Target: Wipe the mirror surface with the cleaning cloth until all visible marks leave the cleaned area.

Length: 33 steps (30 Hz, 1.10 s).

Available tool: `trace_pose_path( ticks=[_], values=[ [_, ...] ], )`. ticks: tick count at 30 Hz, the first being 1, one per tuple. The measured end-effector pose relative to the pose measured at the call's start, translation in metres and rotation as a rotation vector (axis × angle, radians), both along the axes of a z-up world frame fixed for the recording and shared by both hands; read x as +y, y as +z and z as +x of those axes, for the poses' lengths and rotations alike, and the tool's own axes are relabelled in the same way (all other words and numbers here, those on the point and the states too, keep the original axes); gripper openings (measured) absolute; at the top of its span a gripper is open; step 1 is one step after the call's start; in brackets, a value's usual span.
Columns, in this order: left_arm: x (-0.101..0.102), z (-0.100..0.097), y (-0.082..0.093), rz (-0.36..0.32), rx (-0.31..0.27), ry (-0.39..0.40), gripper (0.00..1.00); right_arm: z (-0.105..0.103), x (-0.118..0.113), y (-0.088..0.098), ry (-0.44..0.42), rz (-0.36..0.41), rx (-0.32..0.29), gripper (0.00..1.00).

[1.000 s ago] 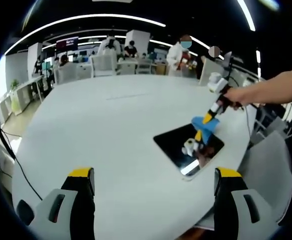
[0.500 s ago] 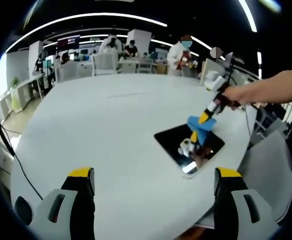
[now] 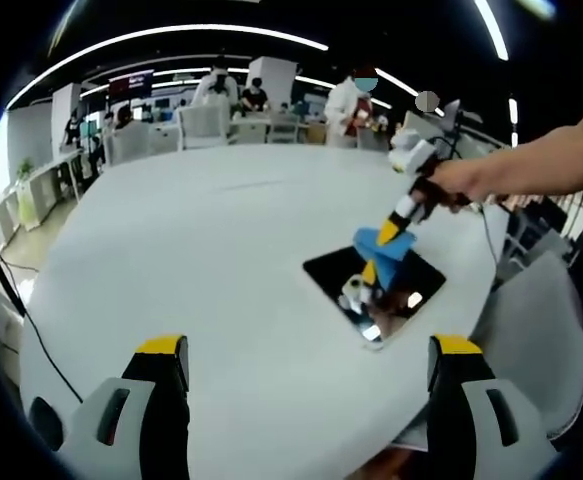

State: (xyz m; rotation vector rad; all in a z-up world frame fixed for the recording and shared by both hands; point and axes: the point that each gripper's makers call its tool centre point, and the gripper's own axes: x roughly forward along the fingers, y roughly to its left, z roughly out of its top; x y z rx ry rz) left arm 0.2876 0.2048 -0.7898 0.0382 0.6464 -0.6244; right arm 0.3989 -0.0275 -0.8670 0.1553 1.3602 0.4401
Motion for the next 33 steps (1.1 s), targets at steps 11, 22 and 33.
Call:
trace_pose_path(
  ticks=[11, 22, 33],
  values=[
    [0.0, -0.005, -0.002, 0.015, 0.001, -0.038, 1.0, 0.0, 0.038, 0.0, 0.03, 0.025, -0.003, 0.01],
    [0.004, -0.007, -0.001, 0.014, -0.003, -0.017, 1.0, 0.005, 0.074, -0.001, 0.058, 0.053, 0.005, 0.01],
    [0.004, -0.007, 0.001, 0.005, 0.001, -0.001, 1.0, 0.005, 0.106, 0.002, 0.083, 0.049, 0.003, 0.01]
  ],
)
